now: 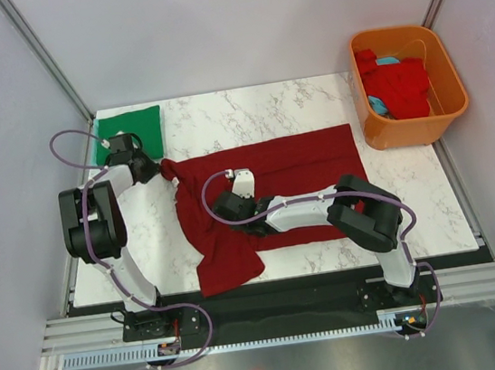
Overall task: Fold and stack the t-shirts
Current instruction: Fold the tshirt
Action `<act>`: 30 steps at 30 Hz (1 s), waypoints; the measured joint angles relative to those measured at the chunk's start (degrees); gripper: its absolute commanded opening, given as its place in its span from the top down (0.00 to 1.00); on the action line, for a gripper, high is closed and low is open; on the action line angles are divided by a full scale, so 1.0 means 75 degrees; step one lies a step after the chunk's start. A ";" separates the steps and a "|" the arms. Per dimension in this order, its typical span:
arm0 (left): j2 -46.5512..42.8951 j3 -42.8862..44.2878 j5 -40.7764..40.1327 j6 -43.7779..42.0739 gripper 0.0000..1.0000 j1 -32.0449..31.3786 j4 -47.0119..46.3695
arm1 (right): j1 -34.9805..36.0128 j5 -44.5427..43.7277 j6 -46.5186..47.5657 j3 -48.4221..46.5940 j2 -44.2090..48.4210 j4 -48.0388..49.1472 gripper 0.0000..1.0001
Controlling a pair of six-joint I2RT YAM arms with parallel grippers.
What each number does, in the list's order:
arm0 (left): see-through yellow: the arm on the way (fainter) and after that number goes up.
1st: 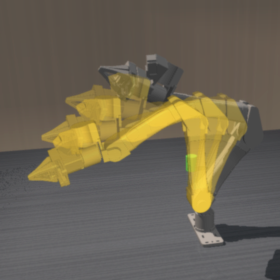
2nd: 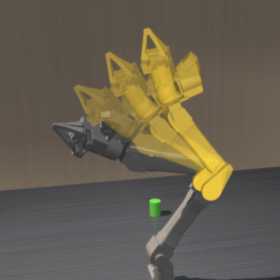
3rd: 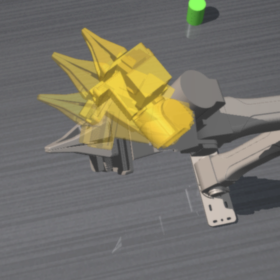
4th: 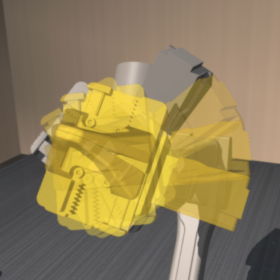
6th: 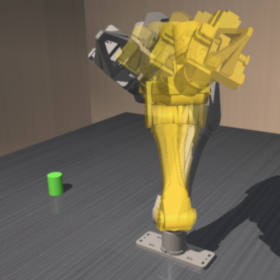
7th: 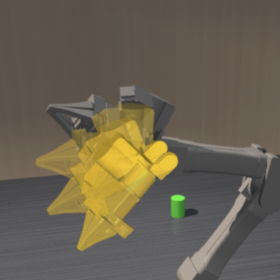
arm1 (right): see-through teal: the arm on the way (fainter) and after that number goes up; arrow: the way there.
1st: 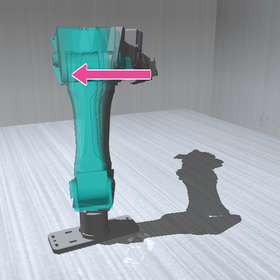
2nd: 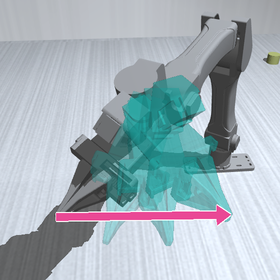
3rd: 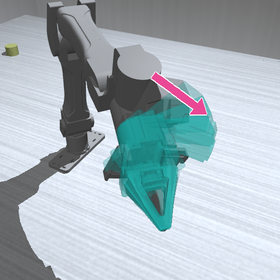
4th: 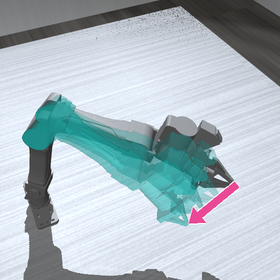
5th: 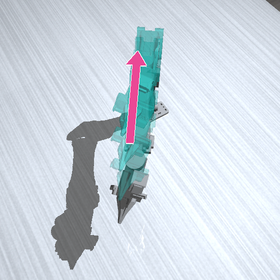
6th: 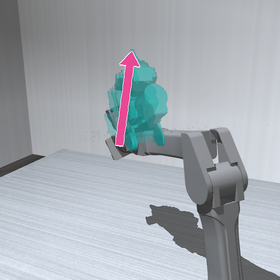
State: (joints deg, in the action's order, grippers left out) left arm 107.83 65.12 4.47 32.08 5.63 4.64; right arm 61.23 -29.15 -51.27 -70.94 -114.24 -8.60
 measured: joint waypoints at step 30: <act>-0.0117 0.0676 -0.0326 -0.1218 0.80 0.0006 0.0568 | -0.0102 0.0221 0.0090 0.0184 0.0076 0.0315 0.73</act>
State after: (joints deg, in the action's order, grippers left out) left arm 106.96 70.19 2.02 22.94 5.67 8.91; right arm 60.47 -27.49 -50.59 -69.56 -113.67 -6.24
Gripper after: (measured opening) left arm 0.162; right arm 0.269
